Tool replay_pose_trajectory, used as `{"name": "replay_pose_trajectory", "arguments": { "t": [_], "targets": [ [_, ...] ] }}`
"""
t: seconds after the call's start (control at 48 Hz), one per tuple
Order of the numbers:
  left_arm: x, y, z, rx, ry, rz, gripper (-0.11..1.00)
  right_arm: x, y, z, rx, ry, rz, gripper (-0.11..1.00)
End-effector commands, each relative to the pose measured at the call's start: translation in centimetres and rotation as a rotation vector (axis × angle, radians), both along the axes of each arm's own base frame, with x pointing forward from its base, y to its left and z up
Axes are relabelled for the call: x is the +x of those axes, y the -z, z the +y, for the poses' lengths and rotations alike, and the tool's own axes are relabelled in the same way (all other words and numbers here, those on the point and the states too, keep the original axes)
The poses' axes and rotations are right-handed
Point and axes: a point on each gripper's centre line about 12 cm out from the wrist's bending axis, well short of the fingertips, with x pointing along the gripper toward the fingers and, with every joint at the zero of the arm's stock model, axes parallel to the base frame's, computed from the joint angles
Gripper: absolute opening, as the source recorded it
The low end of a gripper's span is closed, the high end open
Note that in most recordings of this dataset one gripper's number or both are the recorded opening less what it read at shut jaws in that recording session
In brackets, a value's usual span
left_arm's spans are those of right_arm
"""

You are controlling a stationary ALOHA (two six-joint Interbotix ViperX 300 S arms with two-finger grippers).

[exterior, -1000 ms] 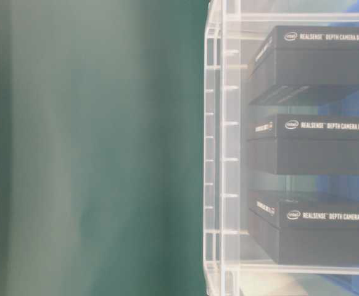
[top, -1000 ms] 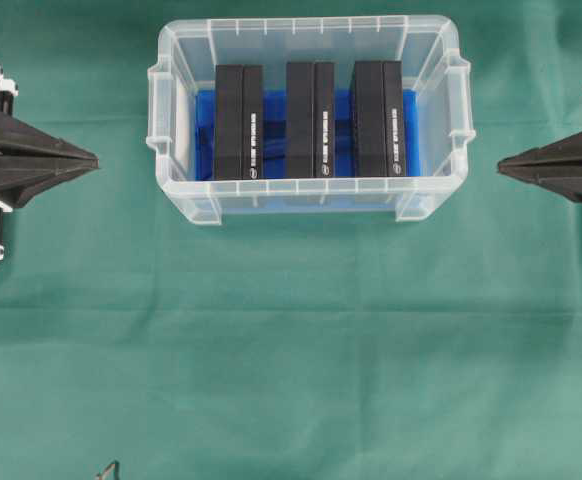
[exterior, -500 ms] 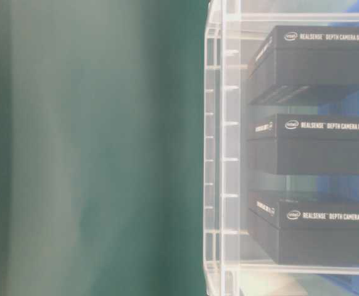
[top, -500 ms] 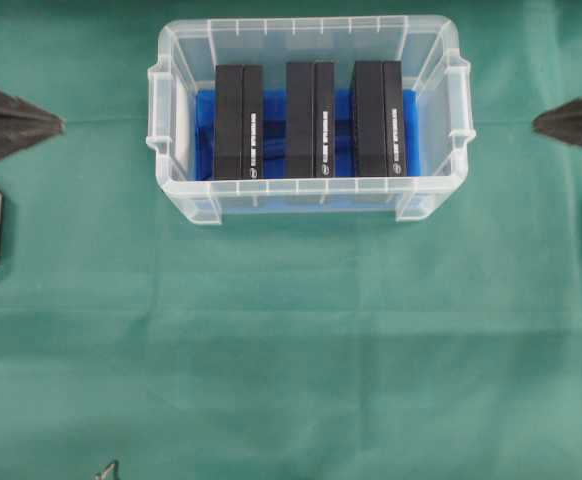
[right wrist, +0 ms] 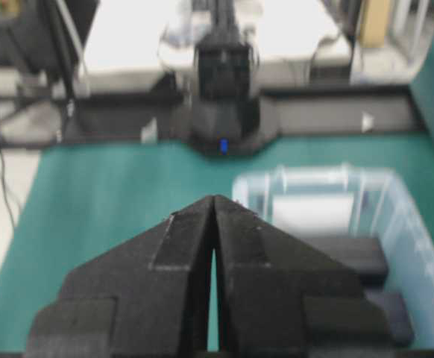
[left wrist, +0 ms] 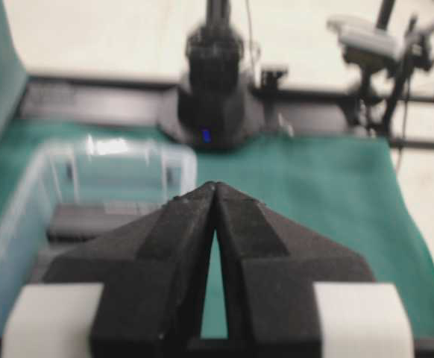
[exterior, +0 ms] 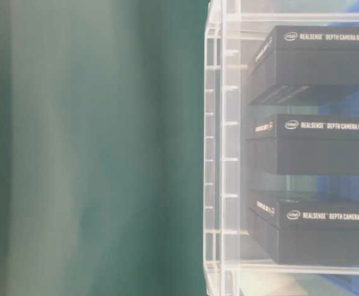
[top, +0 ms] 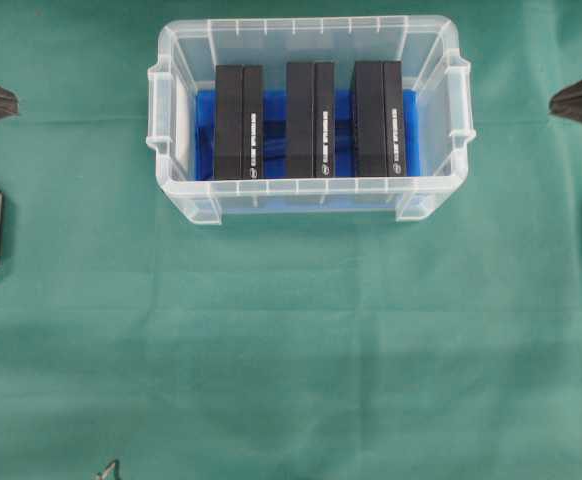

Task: Take the box out of the case with both arms.

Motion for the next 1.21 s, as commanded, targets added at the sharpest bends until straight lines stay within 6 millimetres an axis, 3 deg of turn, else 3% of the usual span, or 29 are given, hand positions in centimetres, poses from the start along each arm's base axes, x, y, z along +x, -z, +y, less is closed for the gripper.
{"name": "replay_pose_trajectory", "arguments": {
  "t": [0.0,0.354,0.562,1.188],
  "targets": [
    [0.0,-0.2,-0.1,-0.027,0.002,0.079,0.01,-0.1,-0.1,0.0,0.005,0.002,0.087,0.00],
    [-2.2,5.3,-1.2,-0.100,-0.015,0.865,0.01,-1.7,4.6,0.0,0.054,0.035,0.809,0.00],
    [-2.9,6.3,-1.6,-0.072,-0.014,1.078,0.01,-3.1,6.8,0.0,0.058,0.047,1.159,0.00],
    [-3.3,6.5,-1.5,-0.119,-0.062,1.105,0.01,-2.6,7.2,-0.1,0.135,0.145,1.181,0.00]
  ]
}}
